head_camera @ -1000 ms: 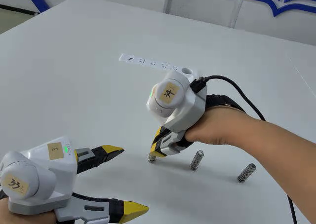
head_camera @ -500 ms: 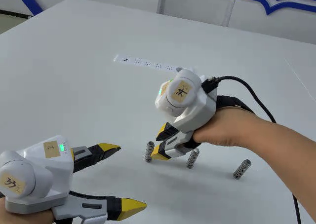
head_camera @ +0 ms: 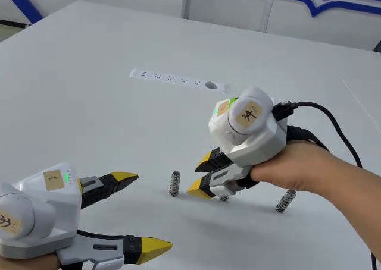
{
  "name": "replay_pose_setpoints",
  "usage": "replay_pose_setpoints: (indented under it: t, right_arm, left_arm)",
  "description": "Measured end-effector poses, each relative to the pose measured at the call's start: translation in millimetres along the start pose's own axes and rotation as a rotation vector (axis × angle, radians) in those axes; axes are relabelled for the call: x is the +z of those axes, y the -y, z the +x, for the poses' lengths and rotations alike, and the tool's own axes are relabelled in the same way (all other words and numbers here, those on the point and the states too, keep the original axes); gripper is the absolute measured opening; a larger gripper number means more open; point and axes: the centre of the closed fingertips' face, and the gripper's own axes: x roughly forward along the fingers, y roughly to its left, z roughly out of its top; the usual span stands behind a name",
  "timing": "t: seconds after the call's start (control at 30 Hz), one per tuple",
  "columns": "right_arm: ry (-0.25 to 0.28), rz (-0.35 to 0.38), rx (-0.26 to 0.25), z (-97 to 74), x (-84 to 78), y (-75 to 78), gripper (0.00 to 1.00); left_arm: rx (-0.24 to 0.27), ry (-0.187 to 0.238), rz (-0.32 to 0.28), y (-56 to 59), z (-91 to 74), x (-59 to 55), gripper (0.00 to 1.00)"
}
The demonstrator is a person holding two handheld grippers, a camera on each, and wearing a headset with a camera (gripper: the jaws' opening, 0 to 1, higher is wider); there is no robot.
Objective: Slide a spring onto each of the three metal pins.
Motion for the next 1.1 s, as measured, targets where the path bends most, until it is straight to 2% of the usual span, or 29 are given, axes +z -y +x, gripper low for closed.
replay_pose_setpoints:
  t: [0.3,0.53,0.77,1.1]
  right_arm:
    - [0.051,0.061,-0.032,-11.7,-15.8,-6.4,0.26]
    - [0.104,0.107,-0.063,-27.1,-20.4,-6.9,0.26]
    - [0.125,0.141,-0.081,-34.6,-36.1,-13.4,0.26]
    - [0.163,0.207,-0.121,-52.2,-55.1,-12.9,0.26]
  left_arm:
    - [-0.007,-0.005,-0.004,3.0,0.3,-3.0,0.81]
    - [-0.010,-0.001,-0.003,4.4,1.4,-0.6,0.82]
    - [-0.013,-0.006,-0.007,6.4,0.8,-2.8,0.83]
    - [-0.016,-0.005,-0.007,7.7,0.7,-1.3,0.83]
